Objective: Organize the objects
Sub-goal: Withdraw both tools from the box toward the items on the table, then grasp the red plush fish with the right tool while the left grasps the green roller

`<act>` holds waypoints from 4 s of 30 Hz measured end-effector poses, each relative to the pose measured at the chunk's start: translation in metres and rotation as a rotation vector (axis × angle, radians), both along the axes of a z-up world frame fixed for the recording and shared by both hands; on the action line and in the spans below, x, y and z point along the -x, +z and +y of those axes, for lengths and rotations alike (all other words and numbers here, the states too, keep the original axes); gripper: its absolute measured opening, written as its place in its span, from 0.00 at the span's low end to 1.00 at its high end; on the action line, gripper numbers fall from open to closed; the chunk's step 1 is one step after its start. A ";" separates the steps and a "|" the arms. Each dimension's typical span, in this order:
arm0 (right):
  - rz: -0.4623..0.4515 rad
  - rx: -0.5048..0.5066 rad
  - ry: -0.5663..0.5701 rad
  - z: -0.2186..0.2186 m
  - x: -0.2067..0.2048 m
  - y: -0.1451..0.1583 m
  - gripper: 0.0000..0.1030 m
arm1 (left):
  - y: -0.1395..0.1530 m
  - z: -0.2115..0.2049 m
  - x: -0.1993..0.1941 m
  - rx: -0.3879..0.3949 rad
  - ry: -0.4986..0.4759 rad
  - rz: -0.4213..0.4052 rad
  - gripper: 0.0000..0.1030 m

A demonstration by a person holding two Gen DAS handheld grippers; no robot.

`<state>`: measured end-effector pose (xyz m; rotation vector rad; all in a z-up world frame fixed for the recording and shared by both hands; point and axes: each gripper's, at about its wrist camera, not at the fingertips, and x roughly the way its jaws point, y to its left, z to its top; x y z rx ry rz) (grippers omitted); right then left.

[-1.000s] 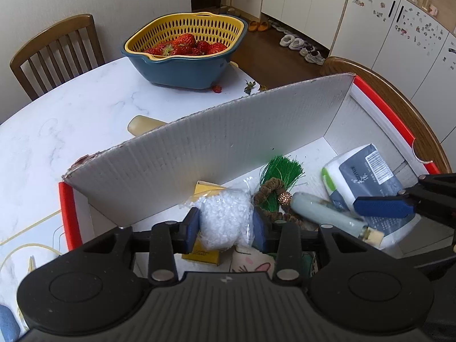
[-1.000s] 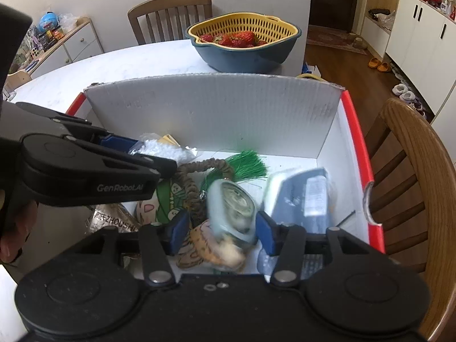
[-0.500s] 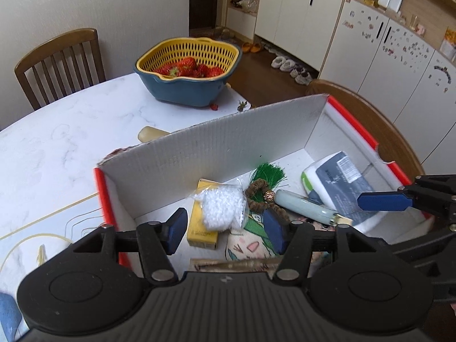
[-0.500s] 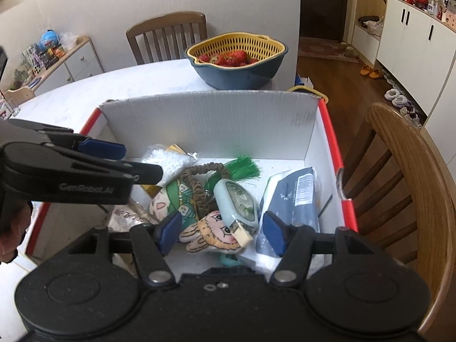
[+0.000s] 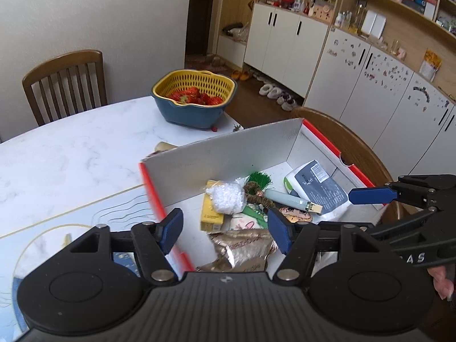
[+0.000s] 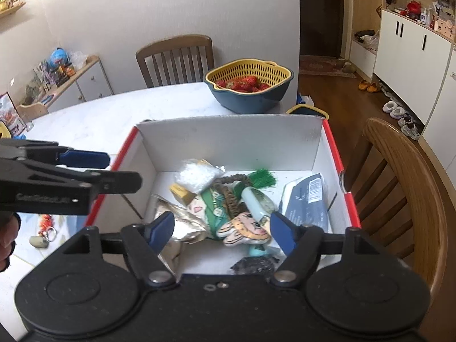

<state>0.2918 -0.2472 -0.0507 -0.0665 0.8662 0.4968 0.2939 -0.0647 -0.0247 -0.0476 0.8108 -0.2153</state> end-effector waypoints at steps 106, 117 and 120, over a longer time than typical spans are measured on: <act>0.126 0.194 0.327 0.306 0.072 -0.096 0.36 | -0.126 0.206 0.155 -0.102 -0.013 0.004 0.19; 0.132 0.135 0.255 0.262 0.086 -0.076 0.35 | -0.123 0.204 0.142 -0.073 0.016 0.067 0.15; 0.125 0.111 0.242 0.249 0.090 -0.067 0.35 | -0.118 0.207 0.138 -0.042 0.050 0.091 0.15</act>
